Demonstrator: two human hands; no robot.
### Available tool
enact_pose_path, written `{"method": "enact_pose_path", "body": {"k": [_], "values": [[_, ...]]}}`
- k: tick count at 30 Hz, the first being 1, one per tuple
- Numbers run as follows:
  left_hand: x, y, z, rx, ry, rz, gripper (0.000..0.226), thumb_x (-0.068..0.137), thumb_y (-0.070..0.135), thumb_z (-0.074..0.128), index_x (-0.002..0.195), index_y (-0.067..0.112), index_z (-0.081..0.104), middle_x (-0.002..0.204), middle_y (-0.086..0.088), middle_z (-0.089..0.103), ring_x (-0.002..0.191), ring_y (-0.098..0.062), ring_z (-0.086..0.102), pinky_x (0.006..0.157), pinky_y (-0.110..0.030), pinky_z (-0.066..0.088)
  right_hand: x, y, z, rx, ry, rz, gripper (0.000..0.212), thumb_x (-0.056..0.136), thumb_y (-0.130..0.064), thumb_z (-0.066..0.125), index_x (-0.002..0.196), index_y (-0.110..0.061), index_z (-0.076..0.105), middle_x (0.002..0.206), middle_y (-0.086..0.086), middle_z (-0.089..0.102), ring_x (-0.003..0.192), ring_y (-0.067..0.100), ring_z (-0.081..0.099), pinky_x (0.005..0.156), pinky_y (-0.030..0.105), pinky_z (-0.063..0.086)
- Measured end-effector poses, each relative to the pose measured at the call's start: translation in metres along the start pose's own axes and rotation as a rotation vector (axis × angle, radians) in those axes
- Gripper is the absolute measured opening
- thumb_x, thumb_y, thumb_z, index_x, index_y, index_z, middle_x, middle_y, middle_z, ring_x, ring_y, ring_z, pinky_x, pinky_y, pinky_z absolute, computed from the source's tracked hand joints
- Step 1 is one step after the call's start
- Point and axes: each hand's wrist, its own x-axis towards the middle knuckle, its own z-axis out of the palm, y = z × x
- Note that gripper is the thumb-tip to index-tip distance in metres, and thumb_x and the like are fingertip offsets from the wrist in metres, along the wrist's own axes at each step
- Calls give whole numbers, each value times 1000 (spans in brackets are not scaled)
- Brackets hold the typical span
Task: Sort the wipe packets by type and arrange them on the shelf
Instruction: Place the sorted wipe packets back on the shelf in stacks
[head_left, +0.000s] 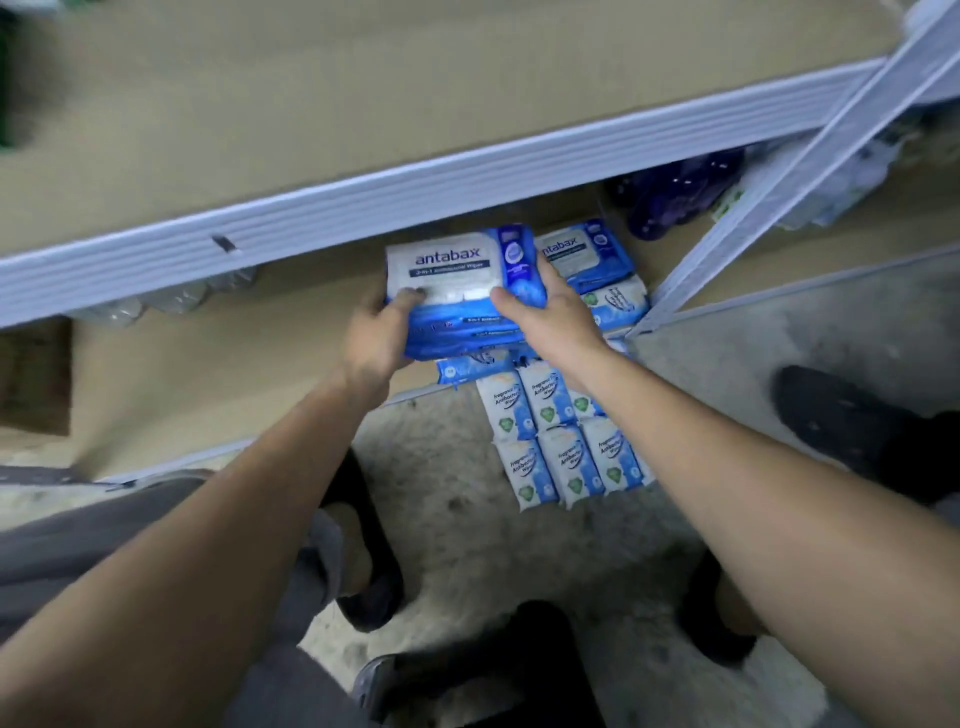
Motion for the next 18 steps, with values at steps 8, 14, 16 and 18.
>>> {"method": "enact_pose_path", "body": {"k": [8, 14, 16, 18], "values": [[-87, 13, 11, 28, -224, 59, 39, 97, 28, 61, 131, 49, 58, 101, 17, 75, 80, -4, 74, 58, -25, 57, -105, 11, -42, 138, 154, 22, 40, 86, -45, 71, 124, -44, 59, 103, -19, 73, 95, 6, 70, 89, 40, 58], [-155, 50, 14, 96, -386, 175, 27, 100, 35, 59, 121, 52, 59, 107, 16, 74, 83, -3, 73, 54, -18, 55, -168, -22, -94, 226, 196, -76, 29, 90, -34, 73, 115, -45, 64, 99, -21, 74, 92, 7, 72, 71, 31, 56], [-170, 60, 14, 94, -424, 210, 31, 100, 36, 59, 128, 50, 55, 109, 16, 74, 88, -6, 74, 61, -23, 58, -184, -33, -106, 244, 210, -120, 28, 90, -32, 72, 113, -47, 64, 100, -21, 74, 93, 7, 72, 79, 36, 58], [-181, 70, 15, 100, -440, 252, 40, 99, 40, 59, 137, 50, 49, 114, 17, 72, 94, -7, 73, 75, -32, 60, -196, -44, -114, 244, 224, -163, 30, 91, -30, 71, 115, -47, 64, 103, -20, 74, 95, 6, 71, 88, 43, 58]]}}
